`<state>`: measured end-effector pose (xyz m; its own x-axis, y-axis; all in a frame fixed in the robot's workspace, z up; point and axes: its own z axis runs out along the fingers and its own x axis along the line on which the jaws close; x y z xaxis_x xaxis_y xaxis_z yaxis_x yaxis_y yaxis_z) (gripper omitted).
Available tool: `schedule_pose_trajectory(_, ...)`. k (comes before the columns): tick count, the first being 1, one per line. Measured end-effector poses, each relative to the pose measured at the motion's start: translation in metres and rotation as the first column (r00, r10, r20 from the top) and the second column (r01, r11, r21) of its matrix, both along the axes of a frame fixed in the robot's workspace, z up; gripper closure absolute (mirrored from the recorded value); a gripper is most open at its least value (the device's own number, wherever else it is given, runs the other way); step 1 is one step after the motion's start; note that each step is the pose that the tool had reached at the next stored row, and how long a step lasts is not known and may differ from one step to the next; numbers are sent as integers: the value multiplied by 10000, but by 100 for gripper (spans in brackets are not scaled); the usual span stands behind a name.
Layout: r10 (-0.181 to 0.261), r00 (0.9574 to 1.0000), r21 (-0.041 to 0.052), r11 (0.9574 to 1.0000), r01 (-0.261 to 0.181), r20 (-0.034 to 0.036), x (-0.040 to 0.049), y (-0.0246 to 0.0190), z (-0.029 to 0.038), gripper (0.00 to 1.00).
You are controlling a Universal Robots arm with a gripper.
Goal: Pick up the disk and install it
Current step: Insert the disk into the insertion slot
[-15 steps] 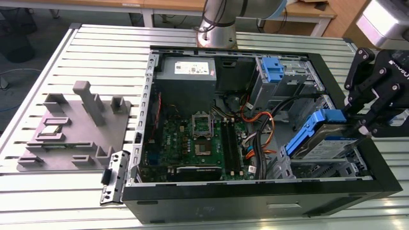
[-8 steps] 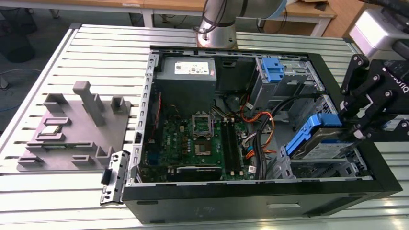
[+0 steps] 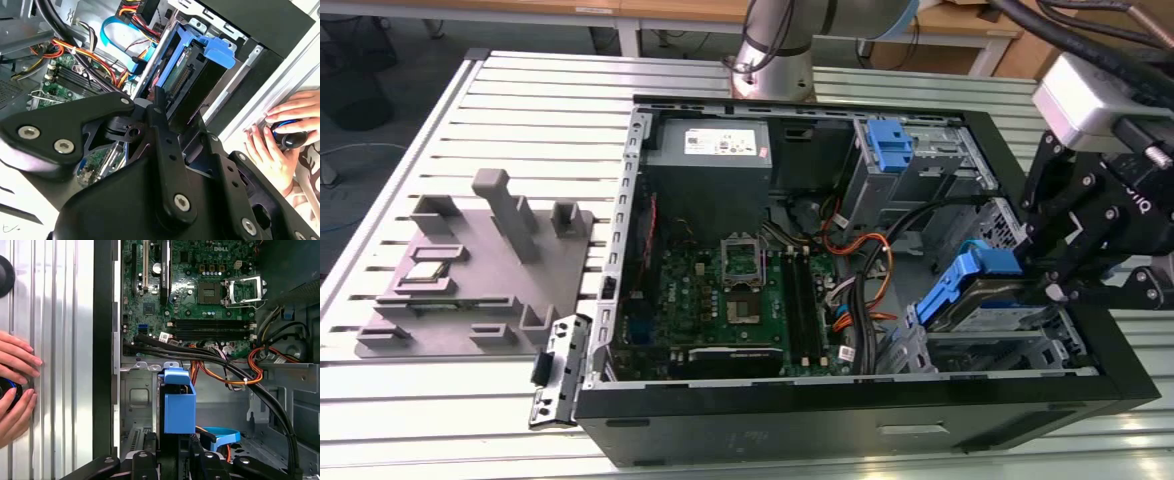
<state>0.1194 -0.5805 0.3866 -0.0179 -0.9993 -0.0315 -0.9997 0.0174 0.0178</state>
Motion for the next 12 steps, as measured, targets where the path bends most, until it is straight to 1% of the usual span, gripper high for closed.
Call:
schedule_pose_trajectory(8, 0, 10000, -5, 10000, 0, 0, 0, -11, -143, 65)
schedule_pose_trajectory(12, 0, 10000, -1, 10000, 0, 0, 0, -12, -158, 65)
